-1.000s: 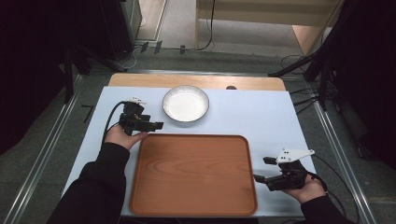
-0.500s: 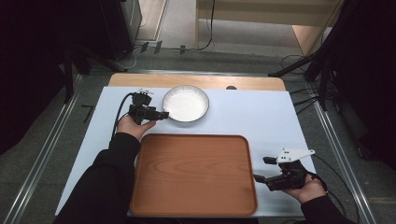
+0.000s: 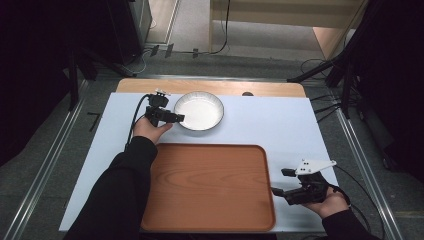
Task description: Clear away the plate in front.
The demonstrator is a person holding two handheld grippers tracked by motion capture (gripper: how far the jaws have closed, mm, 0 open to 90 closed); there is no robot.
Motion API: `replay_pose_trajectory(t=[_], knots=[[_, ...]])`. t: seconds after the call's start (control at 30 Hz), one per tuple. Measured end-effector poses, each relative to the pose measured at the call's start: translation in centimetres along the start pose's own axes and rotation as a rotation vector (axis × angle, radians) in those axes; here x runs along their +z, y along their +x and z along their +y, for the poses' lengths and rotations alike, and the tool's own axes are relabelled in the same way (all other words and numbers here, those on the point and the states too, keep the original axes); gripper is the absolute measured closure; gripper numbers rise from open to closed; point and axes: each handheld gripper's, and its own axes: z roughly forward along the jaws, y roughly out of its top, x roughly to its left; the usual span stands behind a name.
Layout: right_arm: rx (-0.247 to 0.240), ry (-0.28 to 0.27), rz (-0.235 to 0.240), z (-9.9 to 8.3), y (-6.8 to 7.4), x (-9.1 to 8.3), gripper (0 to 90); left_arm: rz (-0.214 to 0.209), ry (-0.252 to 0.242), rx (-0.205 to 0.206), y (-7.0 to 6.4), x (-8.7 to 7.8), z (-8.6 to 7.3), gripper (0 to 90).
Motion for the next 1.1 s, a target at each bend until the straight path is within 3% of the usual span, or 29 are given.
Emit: replay_pose_trajectory(t=[0.17, 0.33, 0.47, 0.67, 0.7, 0.73, 0.8, 1.0, 1.1], knots=[[-0.002, 0.003, 0.006, 0.1, 0.1, 0.0, 22.4, 0.002, -0.024, -0.067, 0.8, 0.8, 0.7, 34.9], [0.005, -0.004, 0.003, 0.0, 0.0, 0.0, 22.3, 0.014, -0.047, -0.085, 1.0, 1.4, 1.2, 37.5], [0.000, -0.007, 0.004, 0.0, 0.0, -0.1, 22.3, -0.004, -0.068, -0.165, 1.9, 2.0, 1.1, 39.3], [-0.001, -0.007, 0.006, -0.1, 0.0, -0.1, 22.4, 0.014, -0.071, -0.184, 1.9, 2.9, 1.0, 44.5], [0.001, -0.006, 0.006, -0.1, -0.1, -0.1, 22.3, 0.019, -0.069, -0.189, 1.9, 3.2, 0.9, 49.1], [0.000, -0.006, 0.006, -0.1, -0.1, -0.1, 22.4, 0.052, -0.076, -0.178, 1.7, 3.3, 0.9, 53.8], [0.001, -0.005, 0.005, -0.1, -0.1, -0.1, 22.4, 0.063, -0.087, -0.174, 1.6, 3.6, 0.8, 58.4], [0.002, -0.007, 0.008, -0.2, -0.1, -0.2, 22.4, 0.064, -0.096, -0.240, 1.6, 4.9, 0.6, 67.1], [0.001, -0.007, 0.007, -0.2, -0.2, -0.2, 22.4, 0.065, -0.102, -0.255, 1.7, 5.2, 0.5, 70.3]])
